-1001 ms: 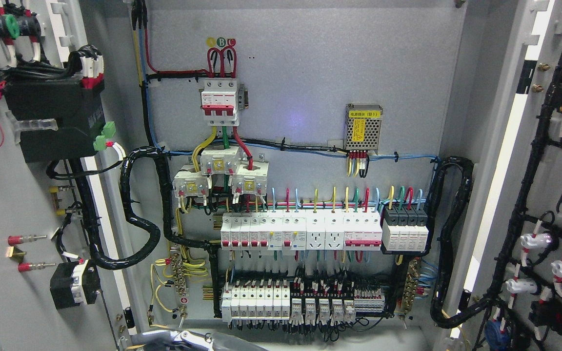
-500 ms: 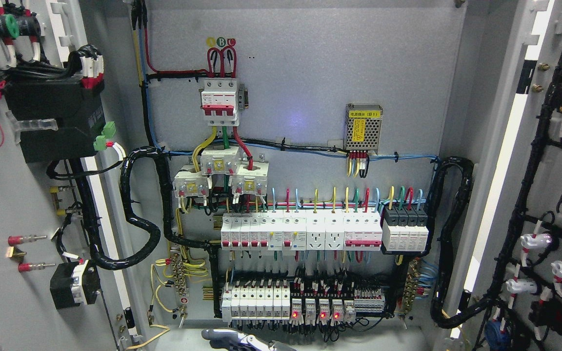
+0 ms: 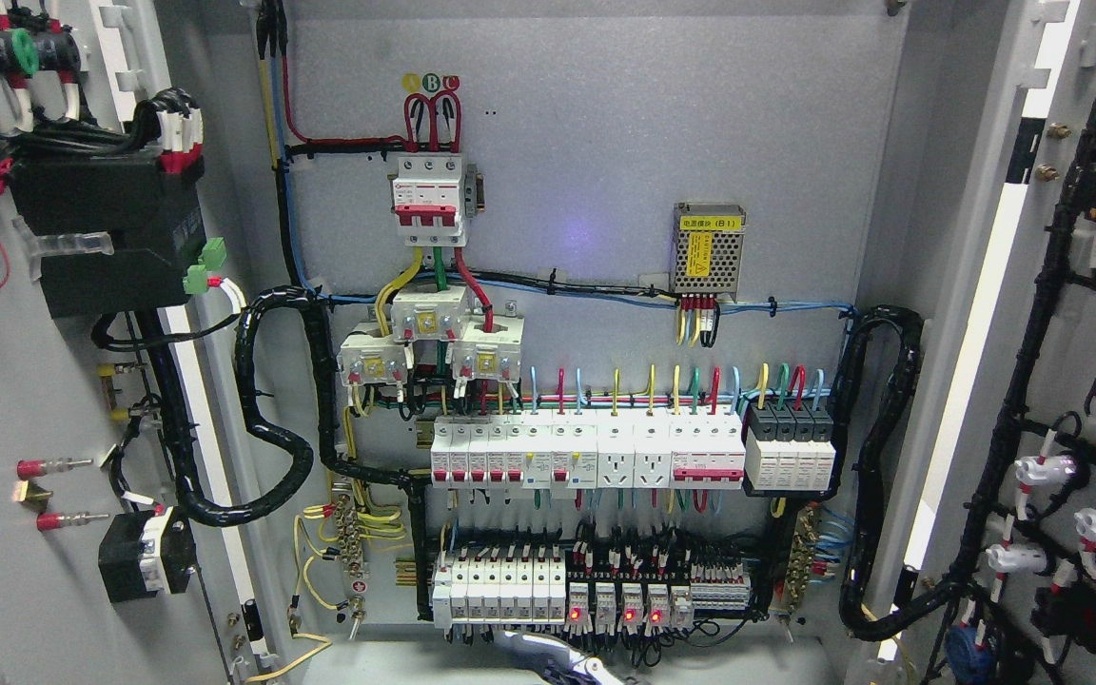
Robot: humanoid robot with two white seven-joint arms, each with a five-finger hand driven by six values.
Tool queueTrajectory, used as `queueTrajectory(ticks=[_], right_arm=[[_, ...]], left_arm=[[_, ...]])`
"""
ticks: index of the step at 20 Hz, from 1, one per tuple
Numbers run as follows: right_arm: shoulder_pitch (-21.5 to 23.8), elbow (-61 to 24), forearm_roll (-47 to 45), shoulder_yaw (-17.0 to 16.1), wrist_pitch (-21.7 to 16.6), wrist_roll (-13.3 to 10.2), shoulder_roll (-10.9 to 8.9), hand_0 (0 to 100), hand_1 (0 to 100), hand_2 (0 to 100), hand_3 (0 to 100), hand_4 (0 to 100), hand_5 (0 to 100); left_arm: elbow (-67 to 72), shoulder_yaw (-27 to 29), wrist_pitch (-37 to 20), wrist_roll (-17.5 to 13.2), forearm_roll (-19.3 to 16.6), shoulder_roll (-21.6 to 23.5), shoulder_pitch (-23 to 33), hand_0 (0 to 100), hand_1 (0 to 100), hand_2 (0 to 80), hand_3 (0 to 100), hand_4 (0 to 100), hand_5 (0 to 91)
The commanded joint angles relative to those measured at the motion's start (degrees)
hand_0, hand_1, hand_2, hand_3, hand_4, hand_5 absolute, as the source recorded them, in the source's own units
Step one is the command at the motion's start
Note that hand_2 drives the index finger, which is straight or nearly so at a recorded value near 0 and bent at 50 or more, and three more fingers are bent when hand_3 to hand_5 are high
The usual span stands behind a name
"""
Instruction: Open door with both hands
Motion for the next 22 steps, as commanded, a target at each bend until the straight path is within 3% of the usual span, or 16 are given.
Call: queueTrajectory(ticks=[1, 6, 14, 22], right_arm=[[3.94, -2.80, 0.03, -6.82, -2.28, -0.61, -1.77, 0, 0, 0, 0, 0, 0], [7.36, -2.71, -0.24, -11.04, -6.67, -0.61, -1.86, 0, 0, 0, 0, 0, 0], [12.90, -2.71, -0.59, -17.11, -11.42, -0.61, -1.86, 0, 0, 0, 0, 0, 0], [18.35, -2.71, -0.68, -20.63, -16.16, -0.61, -2.04, 0, 0, 0, 0, 0, 0]], left_arm=[[-31.50, -10.62, 0.08, 0.13, 0.01, 4.40, 5.42, 0, 0, 0.0, 0, 0, 0.0], [-40.73, -11.24, 0.08, 0.13, 0.10, 5.36, 7.09, 0, 0, 0.0, 0, 0, 0.0], [-58.22, -12.73, -0.01, 0.13, 0.01, 10.63, 8.50, 0, 0, 0.0, 0, 0, 0.0], [-65.80, -12.38, -1.24, 0.22, 0.01, 12.84, 4.91, 0, 0, 0.0, 0, 0, 0.0]])
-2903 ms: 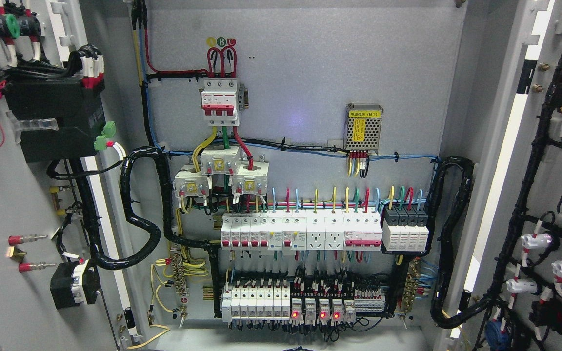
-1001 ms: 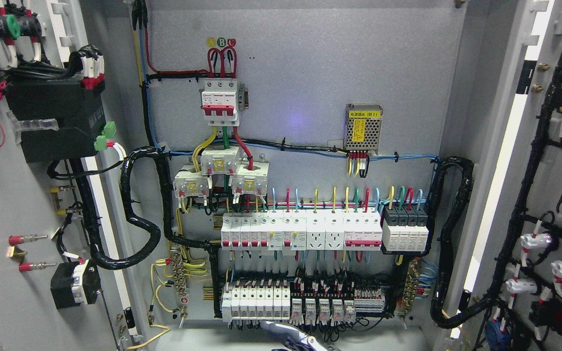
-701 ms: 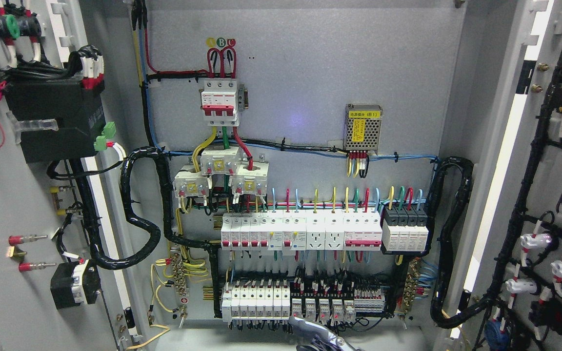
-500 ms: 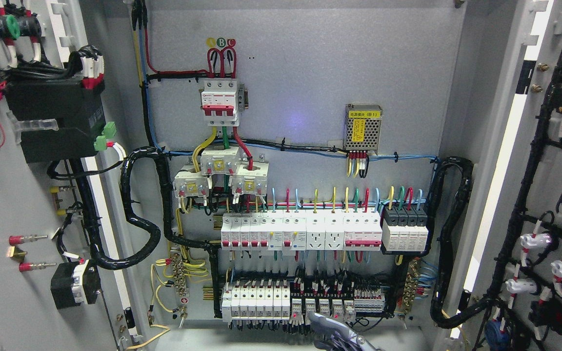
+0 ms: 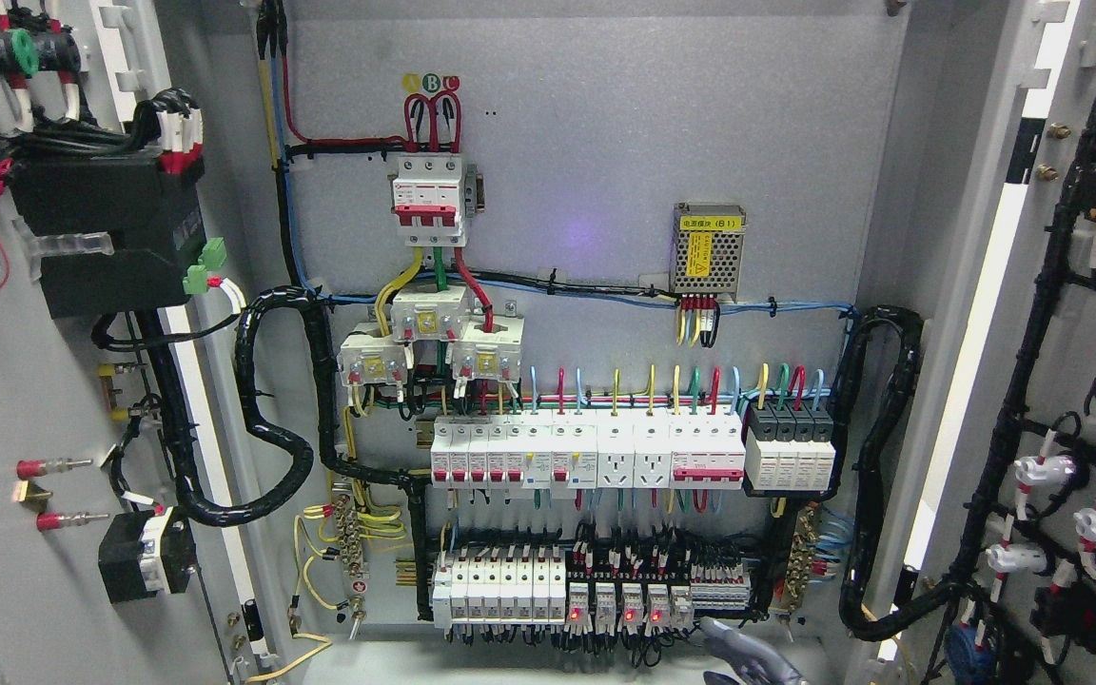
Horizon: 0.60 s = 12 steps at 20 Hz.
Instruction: Open door with both hands
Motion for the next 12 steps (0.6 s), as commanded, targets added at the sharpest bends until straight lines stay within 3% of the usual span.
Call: queueTrajectory(ticks=[1, 12], right_arm=[[4.03, -0.38, -0.12, -5.96, -2.13, 0.00, -0.41, 0, 0, 0, 0, 0, 0], [5.70, -0.47, -12.68, -10.36, -3.28, 0.00, -2.25, 0, 0, 0, 0, 0, 0]], left_arm=[[-17.17, -1.51, -0.50, 0.05, -0.02, 3.99, -3.26, 0, 0, 0.0, 0, 0, 0.0], [-22.10, -1.33, -3.75, 0.05, -0.02, 6.62, -9.68, 0, 0, 0.0, 0, 0, 0.0]])
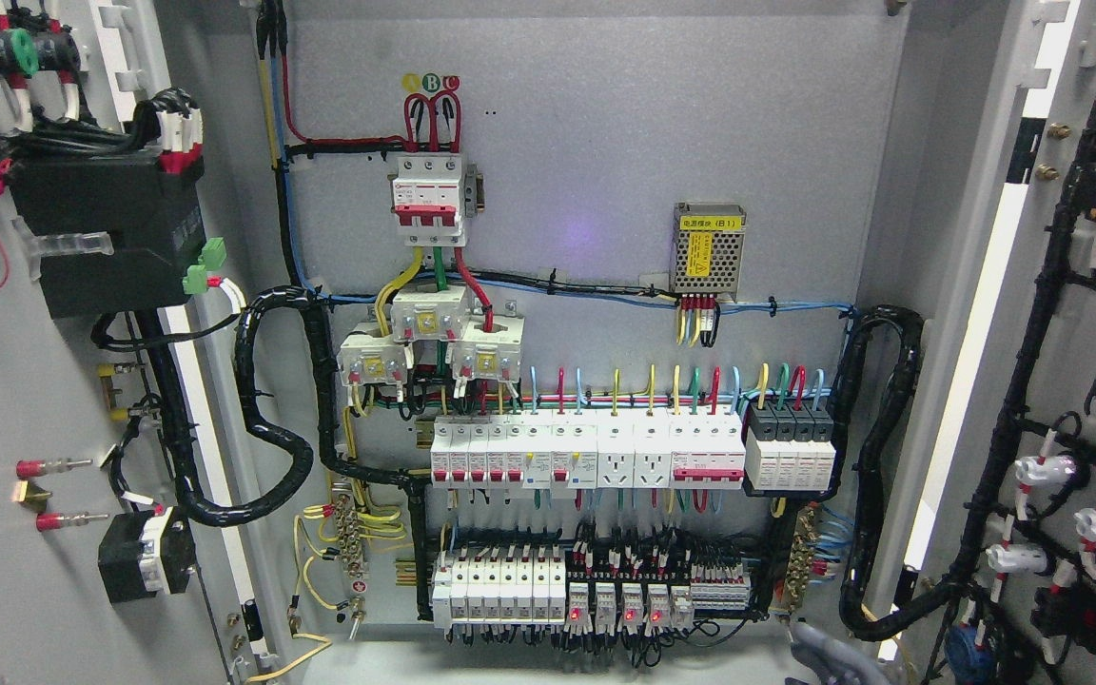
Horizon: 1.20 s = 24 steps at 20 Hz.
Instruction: Open door with both hands
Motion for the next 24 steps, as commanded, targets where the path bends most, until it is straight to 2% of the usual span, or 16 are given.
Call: queueTrajectory(ticks=[1, 5, 10, 13, 15, 19, 22, 24], right_arm=[[1.45, -0.09, -5.37, -5.44, -0.15, 0.12, -1.58, 0, 0, 0, 0, 0, 0], [2.68, -0.18, -8.80, -6.84, -0.15, 0.12, -2.10, 0, 0, 0, 0, 0, 0], [3.38, 0.00, -10.21, -8.95, -0.15, 0.21, -4.04, 0, 0, 0, 0, 0, 0], [4.09, 0.08, -10.21, -9.74, -0.23, 0.39, -6.05, 0, 0, 0, 0, 0, 0], [4.44, 0.08, -10.30, -10.80, -0.23, 0.47, -6.85, 0, 0, 0, 0, 0, 0], [4.44, 0.08, -10.21, -11.85, -0.67, 0.47, -7.20, 0, 0, 0, 0, 0, 0], [4.44, 0.17, -10.12, -12.12, -1.90, 0.47, -9.04, 0, 0, 0, 0, 0, 0], [4.53, 0.17, -9.95, -12.21, -3.21, 0.56, -9.58, 0, 0, 0, 0, 0, 0]], left_arm=[[-8.24, -0.09, -1.21, 0.02, 0.10, 3.27, -3.72, 0, 0, 0.0, 0, 0, 0.0], [-8.42, 2.72, -0.94, 0.02, 0.45, 3.27, -7.15, 0, 0, 0.0, 0, 0, 0.0], [-9.91, 5.62, -1.21, 0.11, 0.54, 3.27, -8.12, 0, 0, 0.0, 0, 0, 0.0], [-10.00, 8.16, -1.29, 0.11, 0.62, 3.27, -8.38, 0, 0, 0.0, 0, 0, 0.0], [-10.00, 10.36, -1.29, 0.11, 2.02, 3.27, -8.47, 0, 0, 0.0, 0, 0, 0.0], [-9.91, 13.79, -1.29, 0.11, 4.84, 3.89, -8.91, 0, 0, 0.0, 0, 0, 0.0], [-9.91, 16.42, -1.29, 0.11, 6.94, 5.38, -8.91, 0, 0, 0.0, 0, 0, 0.0], [-10.00, 18.10, -1.29, 0.11, 9.49, 6.26, -8.91, 0, 0, 0.0, 0, 0, 0.0]])
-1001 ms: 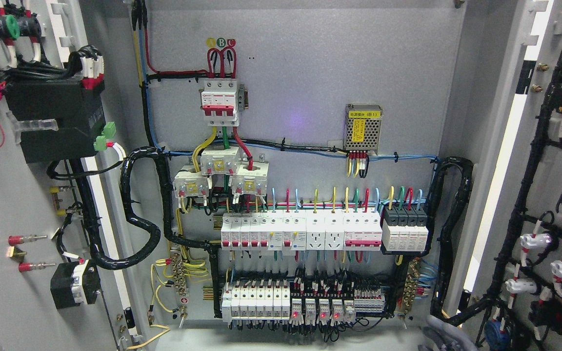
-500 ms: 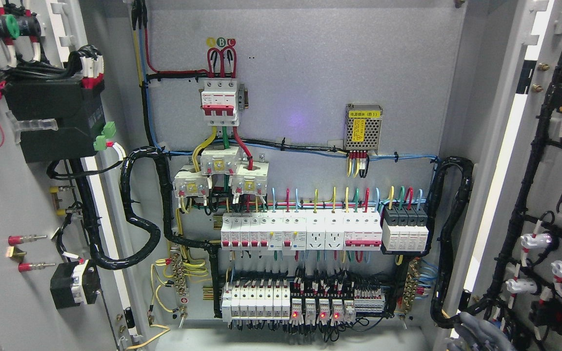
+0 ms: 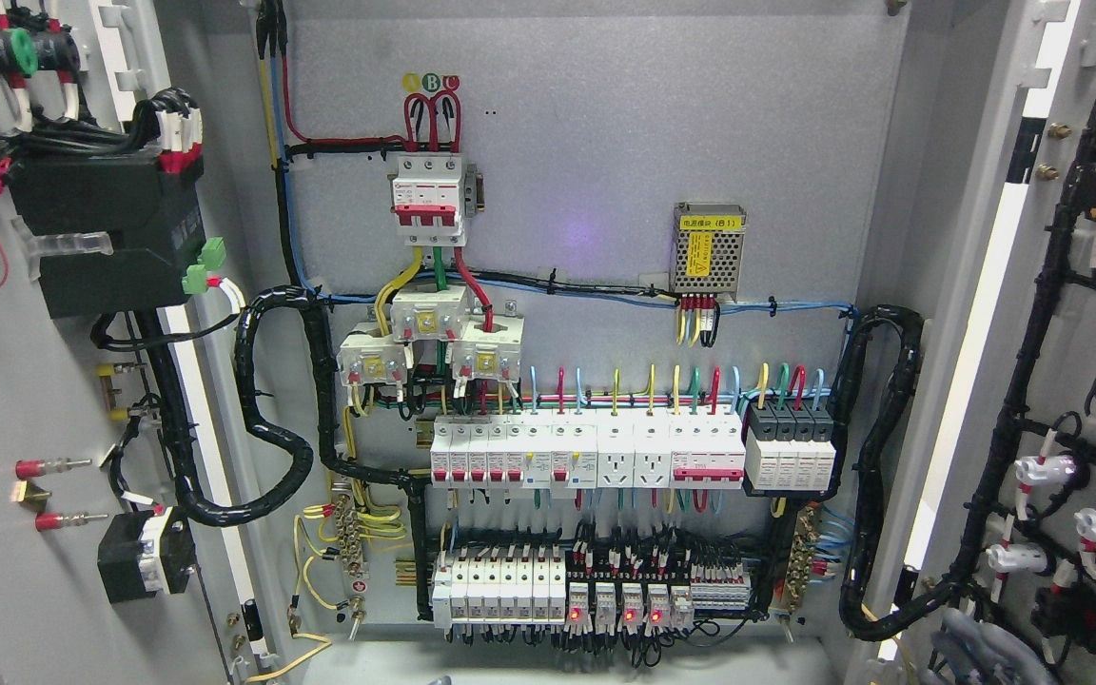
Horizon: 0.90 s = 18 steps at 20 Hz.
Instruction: Open door with both hands
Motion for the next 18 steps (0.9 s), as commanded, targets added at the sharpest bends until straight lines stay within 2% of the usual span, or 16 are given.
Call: queueTrajectory(ticks=[1, 6, 13, 18], right_arm=[[0.28, 0.10, 0.10, -2.99, -1.98, 0.12, -3.65, 0, 0, 0, 0, 0, 0], [1.25, 0.10, 0.11, -3.61, -2.52, 0.12, -3.74, 0, 0, 0, 0, 0, 0], [1.42, 0.02, 0.02, -4.58, -2.61, 0.20, -6.46, 0, 0, 0, 0, 0, 0], [1.77, -0.16, 0.02, -4.58, -2.61, 0.12, -6.29, 0, 0, 0, 0, 0, 0]], left_arm=[[-1.28, 8.54, 0.02, -0.08, 5.15, 3.13, -0.36, 0, 0, 0.0, 0, 0, 0.0], [-1.37, 11.61, -0.07, 0.01, 8.84, 4.80, -0.36, 0, 0, 0.0, 0, 0, 0.0], [-1.19, 15.74, -1.04, 0.01, 13.24, 8.14, -0.01, 0, 0, 0.0, 0, 0, 0.0], [-1.10, 18.65, -1.12, 0.01, 15.61, 10.07, 0.43, 0, 0, 0.0, 0, 0, 0.0]])
